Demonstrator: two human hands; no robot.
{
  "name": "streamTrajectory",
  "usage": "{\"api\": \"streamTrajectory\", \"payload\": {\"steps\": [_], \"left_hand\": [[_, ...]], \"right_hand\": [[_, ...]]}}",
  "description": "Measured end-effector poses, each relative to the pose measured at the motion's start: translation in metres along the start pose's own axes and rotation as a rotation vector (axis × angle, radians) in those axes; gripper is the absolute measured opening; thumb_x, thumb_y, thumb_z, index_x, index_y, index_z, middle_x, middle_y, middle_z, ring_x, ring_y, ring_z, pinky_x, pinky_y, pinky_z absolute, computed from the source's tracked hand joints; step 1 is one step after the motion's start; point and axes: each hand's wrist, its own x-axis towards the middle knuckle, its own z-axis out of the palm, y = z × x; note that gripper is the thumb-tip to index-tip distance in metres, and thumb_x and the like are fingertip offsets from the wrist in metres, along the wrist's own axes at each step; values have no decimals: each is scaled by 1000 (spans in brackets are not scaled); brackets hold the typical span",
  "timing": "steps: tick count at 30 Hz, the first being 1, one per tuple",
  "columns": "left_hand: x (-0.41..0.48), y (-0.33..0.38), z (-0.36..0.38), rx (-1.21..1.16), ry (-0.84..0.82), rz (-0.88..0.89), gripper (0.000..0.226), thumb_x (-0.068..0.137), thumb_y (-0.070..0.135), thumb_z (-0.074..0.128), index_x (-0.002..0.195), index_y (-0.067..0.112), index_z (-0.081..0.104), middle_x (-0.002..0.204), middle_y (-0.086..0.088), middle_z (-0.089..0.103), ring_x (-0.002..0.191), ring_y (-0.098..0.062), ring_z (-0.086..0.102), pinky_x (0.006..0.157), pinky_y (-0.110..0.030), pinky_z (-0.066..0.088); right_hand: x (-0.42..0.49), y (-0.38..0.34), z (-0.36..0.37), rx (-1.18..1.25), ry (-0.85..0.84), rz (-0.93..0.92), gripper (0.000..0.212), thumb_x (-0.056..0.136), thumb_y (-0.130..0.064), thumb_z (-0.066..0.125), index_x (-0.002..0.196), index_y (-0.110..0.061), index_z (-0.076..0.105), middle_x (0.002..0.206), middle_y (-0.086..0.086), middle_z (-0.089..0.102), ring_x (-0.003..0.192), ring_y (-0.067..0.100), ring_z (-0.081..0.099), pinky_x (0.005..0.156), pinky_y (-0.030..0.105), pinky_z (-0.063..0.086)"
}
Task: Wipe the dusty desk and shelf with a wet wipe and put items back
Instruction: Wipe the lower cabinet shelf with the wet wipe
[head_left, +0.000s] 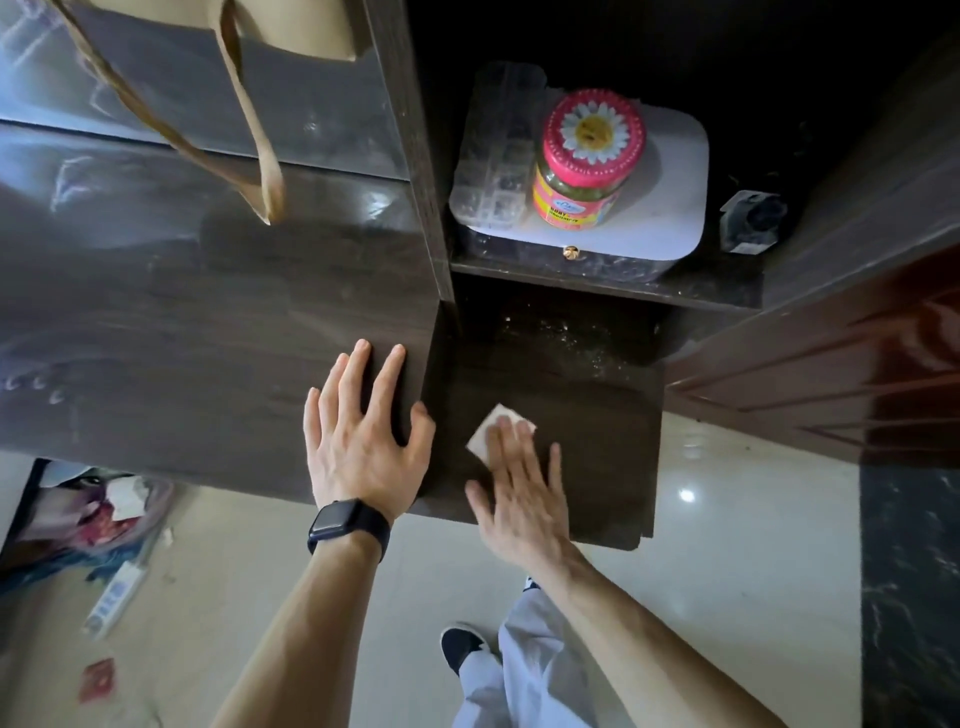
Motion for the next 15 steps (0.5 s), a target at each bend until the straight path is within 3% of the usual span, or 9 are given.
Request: {"api": "streamTrajectory", "payload": {"steps": [2,4,8,10,15], "left_hand": [[-1,0,-1,1,-17,1,59,91,46,45,149,37,37,160,2,28,149,-19,18,123,-45,12],[-1,1,-3,1,-29,2,59,91,47,43,149,37,36,161,2,27,149,-19,17,123,-44,11],[0,2,-3,10,-30,-2,59,91,47,44,149,37,36,161,2,26,150,-19,17,123,-45,12],[1,2,-2,12,-29,-4,59,91,46,45,149,37,36,161,2,26,150,-19,17,123,-46,12],[1,1,-1,7,-35,9,60,92,45,46,150,37,34,162,2,23,150,-19,15,123,-47,11]], "right_hand": [[-35,-7,12,-38,-32,-163,71,101,-52,30,159,-19,6,167,-1,0,154,18,0,121,57,11],[-58,15,16,-58,-22,-152,68,101,-48,34,159,-19,13,167,-2,5,154,16,8,117,57,22],[-66,74,4,-81,7,233,69,99,-49,29,158,-15,17,166,3,9,152,22,17,117,59,21],[-49,79,-3,-72,17,314,73,99,-51,27,158,-10,15,166,10,10,152,29,15,118,60,19],[11,23,-2,-104,19,16,79,100,-54,28,156,0,13,165,20,0,153,35,-3,124,52,9]]}}
